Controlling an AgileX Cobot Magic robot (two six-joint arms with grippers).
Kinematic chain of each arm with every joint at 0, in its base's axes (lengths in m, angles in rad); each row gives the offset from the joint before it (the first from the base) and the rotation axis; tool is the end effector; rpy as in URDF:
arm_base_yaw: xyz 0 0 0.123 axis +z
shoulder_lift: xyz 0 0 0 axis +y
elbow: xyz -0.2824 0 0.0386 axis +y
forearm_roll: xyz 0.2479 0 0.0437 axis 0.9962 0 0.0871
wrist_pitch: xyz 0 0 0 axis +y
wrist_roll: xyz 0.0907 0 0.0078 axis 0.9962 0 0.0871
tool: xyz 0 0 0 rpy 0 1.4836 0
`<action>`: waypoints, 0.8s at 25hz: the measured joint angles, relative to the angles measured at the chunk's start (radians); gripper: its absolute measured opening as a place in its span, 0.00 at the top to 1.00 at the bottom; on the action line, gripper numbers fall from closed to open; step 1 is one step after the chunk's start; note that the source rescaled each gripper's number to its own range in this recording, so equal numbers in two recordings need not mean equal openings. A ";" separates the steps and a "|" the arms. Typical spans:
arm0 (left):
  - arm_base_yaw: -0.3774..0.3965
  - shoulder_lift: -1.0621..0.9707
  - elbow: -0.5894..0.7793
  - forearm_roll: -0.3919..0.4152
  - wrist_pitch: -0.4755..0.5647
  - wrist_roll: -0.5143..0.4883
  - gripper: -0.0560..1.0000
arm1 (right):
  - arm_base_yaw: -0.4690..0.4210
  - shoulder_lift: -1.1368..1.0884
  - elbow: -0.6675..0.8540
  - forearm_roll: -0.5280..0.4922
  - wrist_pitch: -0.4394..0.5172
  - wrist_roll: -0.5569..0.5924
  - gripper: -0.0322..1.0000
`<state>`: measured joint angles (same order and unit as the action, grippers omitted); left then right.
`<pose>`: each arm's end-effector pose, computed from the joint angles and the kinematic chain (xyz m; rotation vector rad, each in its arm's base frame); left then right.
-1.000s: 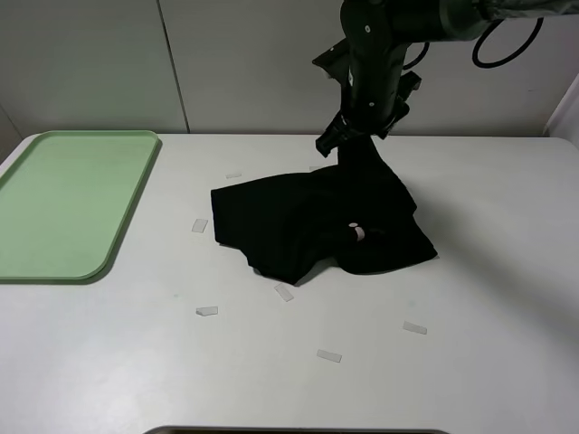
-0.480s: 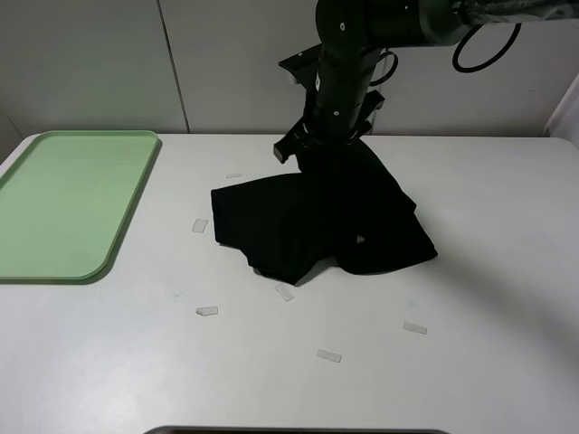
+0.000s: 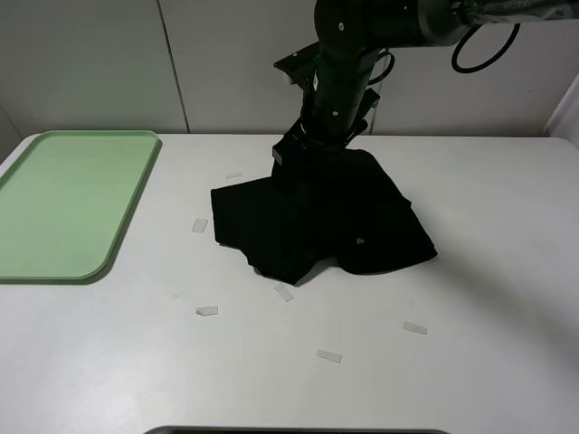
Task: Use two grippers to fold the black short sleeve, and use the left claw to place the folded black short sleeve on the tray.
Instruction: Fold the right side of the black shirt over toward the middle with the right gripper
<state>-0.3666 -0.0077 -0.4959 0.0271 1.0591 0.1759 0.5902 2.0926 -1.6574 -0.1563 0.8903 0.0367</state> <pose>-0.0044 0.0040 0.2762 0.5453 1.9657 -0.0871 0.3778 0.2398 0.1984 -0.8645 2.6460 -0.0390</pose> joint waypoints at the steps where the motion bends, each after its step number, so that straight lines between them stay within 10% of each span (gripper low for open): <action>1: 0.000 0.000 0.000 0.000 0.000 0.000 0.00 | -0.010 0.000 0.000 -0.016 -0.002 -0.005 0.32; 9: 0.000 0.000 0.000 0.000 0.000 0.000 0.00 | -0.141 0.013 0.000 -0.057 0.010 -0.016 0.32; 20: 0.000 0.000 0.000 0.000 0.000 0.000 0.00 | -0.200 0.072 0.000 0.178 0.103 -0.123 0.32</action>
<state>-0.3666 -0.0077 -0.4959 0.0271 1.0591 0.1763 0.3899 2.1644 -1.6574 0.0215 0.9929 -0.0859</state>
